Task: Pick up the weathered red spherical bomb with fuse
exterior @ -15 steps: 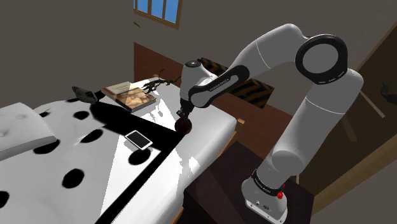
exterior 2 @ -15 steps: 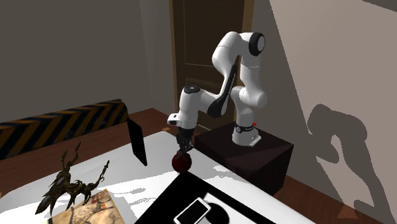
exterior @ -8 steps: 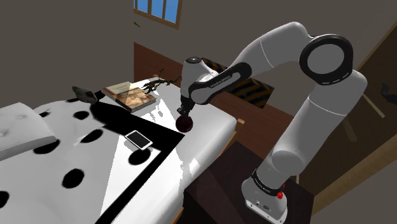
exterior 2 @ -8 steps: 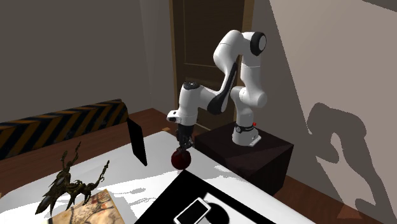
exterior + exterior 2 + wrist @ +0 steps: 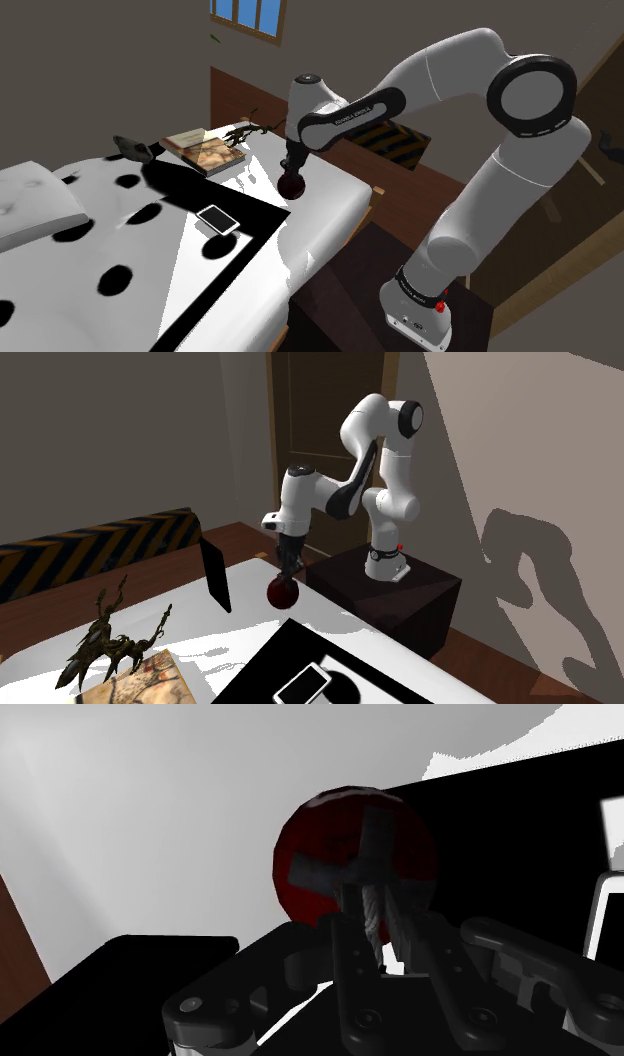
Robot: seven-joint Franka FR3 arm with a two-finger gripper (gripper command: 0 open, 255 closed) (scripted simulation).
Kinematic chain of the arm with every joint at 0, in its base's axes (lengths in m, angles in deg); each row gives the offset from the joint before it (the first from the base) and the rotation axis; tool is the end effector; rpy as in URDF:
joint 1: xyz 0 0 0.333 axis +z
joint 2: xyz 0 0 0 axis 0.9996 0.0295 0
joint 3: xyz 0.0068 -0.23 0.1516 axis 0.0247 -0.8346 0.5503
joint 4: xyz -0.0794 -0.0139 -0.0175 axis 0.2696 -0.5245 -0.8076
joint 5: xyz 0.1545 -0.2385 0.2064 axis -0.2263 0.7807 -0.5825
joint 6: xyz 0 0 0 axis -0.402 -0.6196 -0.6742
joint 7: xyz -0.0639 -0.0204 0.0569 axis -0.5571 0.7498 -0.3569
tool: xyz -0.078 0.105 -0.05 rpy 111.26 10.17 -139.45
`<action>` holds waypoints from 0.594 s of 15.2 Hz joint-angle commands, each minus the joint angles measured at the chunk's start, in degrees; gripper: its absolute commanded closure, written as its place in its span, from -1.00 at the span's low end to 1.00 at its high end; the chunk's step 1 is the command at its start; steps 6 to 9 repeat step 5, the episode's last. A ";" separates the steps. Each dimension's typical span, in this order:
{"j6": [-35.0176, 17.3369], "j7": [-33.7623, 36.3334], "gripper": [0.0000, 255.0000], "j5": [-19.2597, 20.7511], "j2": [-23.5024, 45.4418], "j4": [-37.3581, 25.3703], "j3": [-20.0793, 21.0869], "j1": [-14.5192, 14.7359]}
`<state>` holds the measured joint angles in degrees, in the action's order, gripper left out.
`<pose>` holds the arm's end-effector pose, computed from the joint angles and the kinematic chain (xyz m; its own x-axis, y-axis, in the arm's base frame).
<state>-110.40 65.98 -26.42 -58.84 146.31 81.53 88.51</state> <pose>0.4716 0.0432 0.3080 0.9951 0.0864 0.0477 0.0767 -0.9810 0.1785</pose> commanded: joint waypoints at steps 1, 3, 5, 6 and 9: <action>1.60 -0.66 1.00 -0.53 -1.06 -0.63 -0.02 0.02; 3.10 -1.15 1.00 -0.97 -1.96 -1.29 -0.01 0.08; 3.22 -1.19 1.00 -1.00 -2.03 -1.34 -0.02 0.09; 3.22 -1.19 1.00 -1.00 -2.03 -1.34 -0.02 0.09; 3.22 -1.19 1.00 -1.00 -2.03 -1.34 -0.02 0.09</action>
